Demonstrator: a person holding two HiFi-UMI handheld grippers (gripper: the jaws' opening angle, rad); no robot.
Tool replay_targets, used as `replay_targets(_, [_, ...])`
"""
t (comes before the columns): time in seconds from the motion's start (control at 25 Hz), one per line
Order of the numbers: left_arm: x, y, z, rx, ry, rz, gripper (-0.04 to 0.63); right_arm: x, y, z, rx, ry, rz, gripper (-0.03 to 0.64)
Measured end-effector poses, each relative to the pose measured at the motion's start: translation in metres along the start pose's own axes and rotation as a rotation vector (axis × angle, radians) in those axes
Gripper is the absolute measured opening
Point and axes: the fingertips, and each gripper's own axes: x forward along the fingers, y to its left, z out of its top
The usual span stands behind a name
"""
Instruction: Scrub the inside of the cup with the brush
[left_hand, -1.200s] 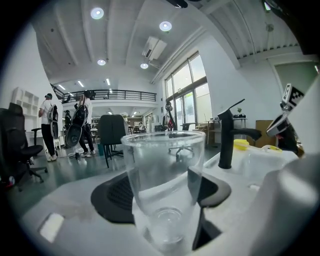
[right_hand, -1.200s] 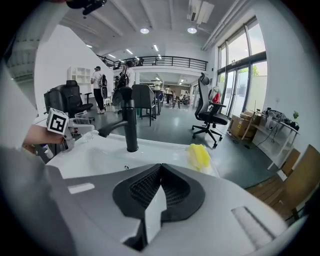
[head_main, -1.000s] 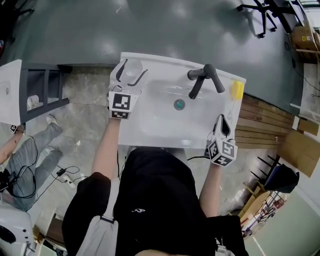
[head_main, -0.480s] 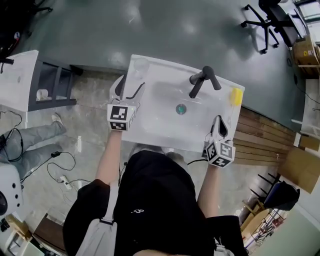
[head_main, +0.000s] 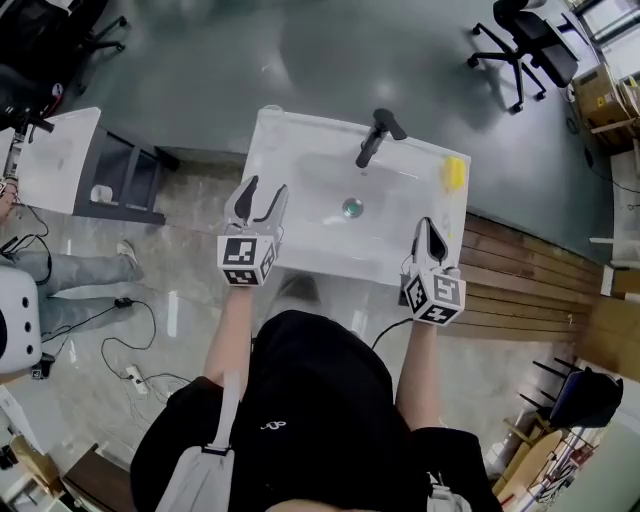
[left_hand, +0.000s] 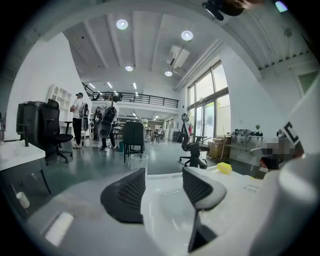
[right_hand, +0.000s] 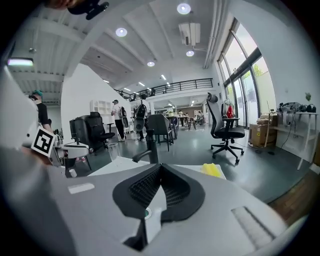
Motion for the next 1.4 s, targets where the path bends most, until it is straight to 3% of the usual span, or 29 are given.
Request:
replay_targets(0.4, [-0.032, -0.075, 0.038, 0.020, -0.083, 0.001, 0.100, -0.037, 0.014, 0.049, 0.022, -0.187, 0.069, -0.005])
replay_targets(0.64, [-0.040, -0.095, 0.079, 0.038, -0.147, 0.033, 0.004, -0.047, 0.026, 0.081, 0.054, -0.283, 0.114, -0.005])
replay_targets(0.84, [-0.040, -0.112, 0.118, 0.002, -0.198, 0.030, -0.001, -0.050, 0.037, 0.110, 0.078, -0.346, 0.138, -0.005])
replay_targets(1.04, [-0.039, -0.127, 0.129, -0.044, -0.196, 0.039, 0.000, -0.049, 0.043, 0.125, 0.086, -0.361, 0.113, -0.008])
replay_targets(1.4, [-0.043, -0.155, 0.130, -0.016, -0.210, 0.009, 0.000, -0.061, 0.058, 0.111, 0.027, -0.337, 0.146, -0.008])
